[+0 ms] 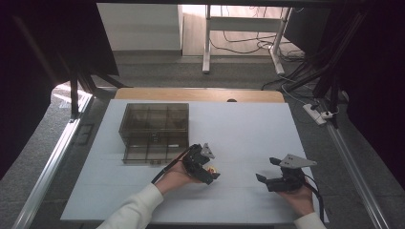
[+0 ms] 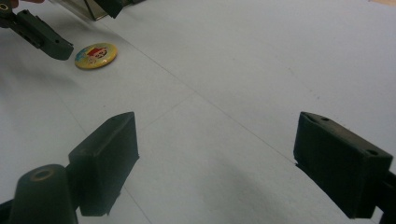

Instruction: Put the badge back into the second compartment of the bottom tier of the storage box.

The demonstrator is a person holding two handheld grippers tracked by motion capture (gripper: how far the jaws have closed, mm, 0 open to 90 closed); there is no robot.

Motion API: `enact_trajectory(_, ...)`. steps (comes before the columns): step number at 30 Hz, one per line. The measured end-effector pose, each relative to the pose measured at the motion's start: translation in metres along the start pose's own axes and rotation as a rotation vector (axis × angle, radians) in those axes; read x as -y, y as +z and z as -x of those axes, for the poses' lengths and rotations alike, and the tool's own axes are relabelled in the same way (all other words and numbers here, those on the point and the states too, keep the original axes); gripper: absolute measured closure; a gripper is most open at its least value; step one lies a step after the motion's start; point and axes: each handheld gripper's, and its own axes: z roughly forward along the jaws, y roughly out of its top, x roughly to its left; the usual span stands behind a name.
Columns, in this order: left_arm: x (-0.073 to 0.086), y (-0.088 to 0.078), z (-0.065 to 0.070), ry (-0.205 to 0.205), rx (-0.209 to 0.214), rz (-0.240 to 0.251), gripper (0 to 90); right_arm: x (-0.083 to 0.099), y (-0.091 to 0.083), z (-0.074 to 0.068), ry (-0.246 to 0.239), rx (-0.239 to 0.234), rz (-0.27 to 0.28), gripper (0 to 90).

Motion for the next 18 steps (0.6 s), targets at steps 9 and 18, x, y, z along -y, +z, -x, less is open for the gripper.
enact_trajectory(9,0.0011,0.0062,0.0008,0.004,0.015,-0.036,14.8,0.0001,0.0002,0.0001,-0.002,-0.001,-0.002,13.4)
enact_trajectory(18,0.0027,0.0097,0.0007,0.023,0.039,-0.059,20.7,0.0002,0.0006,0.0000,-0.003,0.000,-0.005,13.4)
